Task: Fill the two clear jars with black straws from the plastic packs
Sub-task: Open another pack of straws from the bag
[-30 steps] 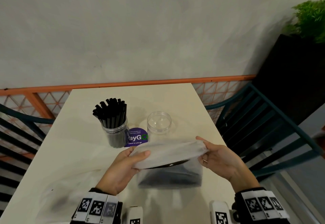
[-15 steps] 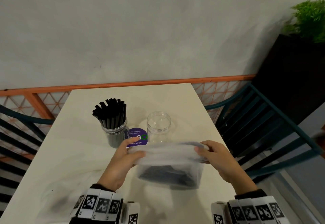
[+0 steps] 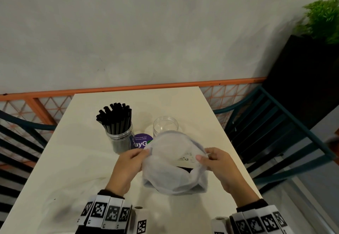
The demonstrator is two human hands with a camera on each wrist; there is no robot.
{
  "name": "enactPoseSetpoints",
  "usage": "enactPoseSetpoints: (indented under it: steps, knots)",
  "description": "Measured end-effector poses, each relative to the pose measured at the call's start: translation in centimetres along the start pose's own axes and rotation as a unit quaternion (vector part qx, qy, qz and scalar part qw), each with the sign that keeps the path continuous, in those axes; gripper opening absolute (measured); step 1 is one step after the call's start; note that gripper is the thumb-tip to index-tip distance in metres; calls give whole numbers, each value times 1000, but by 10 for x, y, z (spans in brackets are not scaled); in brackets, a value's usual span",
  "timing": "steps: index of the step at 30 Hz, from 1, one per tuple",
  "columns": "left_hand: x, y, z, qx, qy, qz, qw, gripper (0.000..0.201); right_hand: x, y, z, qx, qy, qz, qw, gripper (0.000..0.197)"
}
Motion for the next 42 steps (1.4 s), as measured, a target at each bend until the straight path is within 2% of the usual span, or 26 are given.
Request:
enactPoseSetpoints:
  steps: [3,7,8,13,15,17,20,21,23,24,26,28,30,32,35,38,40,42]
  knots:
    - [16,2,-10,41,97,101,989,22,-5,3,-10,26,10,-12,1000,13]
    - [33,7,-14,83,225,207,949,23,-22,0,-15,73,-148,-87,983,8]
    - [34,9,-13,83,247,219,940,23,-27,-1,-18,83,-192,-113,971,5]
    - [30,5,-8,67,385,227,892,46,-36,1,-23,116,-334,-204,913,27]
    - [34,5,-9,67,377,235,893,49,-34,1,-22,124,-346,-211,906,32]
    - [38,7,-15,83,373,240,892,40,-35,-2,-20,116,-366,-210,899,32]
    - [29,12,-22,130,322,193,918,33,-33,-3,-16,119,-366,-185,904,31]
    - [26,10,-18,124,293,162,934,45,-26,1,-17,136,-357,-166,909,29]
    - [24,5,-10,109,224,113,962,67,-19,6,-13,138,-298,-131,935,8]
    - [24,4,-9,105,199,100,969,65,-23,4,-8,109,-254,-122,953,19]
    - [28,4,-11,79,198,105,971,46,-37,-4,2,46,-138,-114,983,34]
    - [37,6,-13,44,219,125,967,27,-37,-6,6,-14,-20,-97,995,28]
    - [42,8,-13,23,182,117,976,23,-33,-7,6,-54,97,-71,991,18]
    - [41,10,-14,33,106,86,990,37,-27,-7,5,-72,164,-45,983,17]
    - [35,15,-23,80,23,56,995,60,-26,-8,4,-77,174,-41,981,17]
    - [32,20,-31,131,-107,26,985,70,-31,-10,11,-101,140,-64,983,16]
    - [33,23,-34,145,-178,9,973,68,-31,-12,15,-115,129,-71,982,18]
    - [30,20,-28,107,-202,-7,973,53,-28,-12,18,-125,158,-58,978,20]
Point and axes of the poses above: each hand's wrist, its own y-axis away from the middle knuckle, its own z-axis out of the back of the hand, x = y × z, the point moved 9 cm from there along -y, towards the middle knuckle, and after that the axes turned 14 degrees about y, right-handed, at the moved point
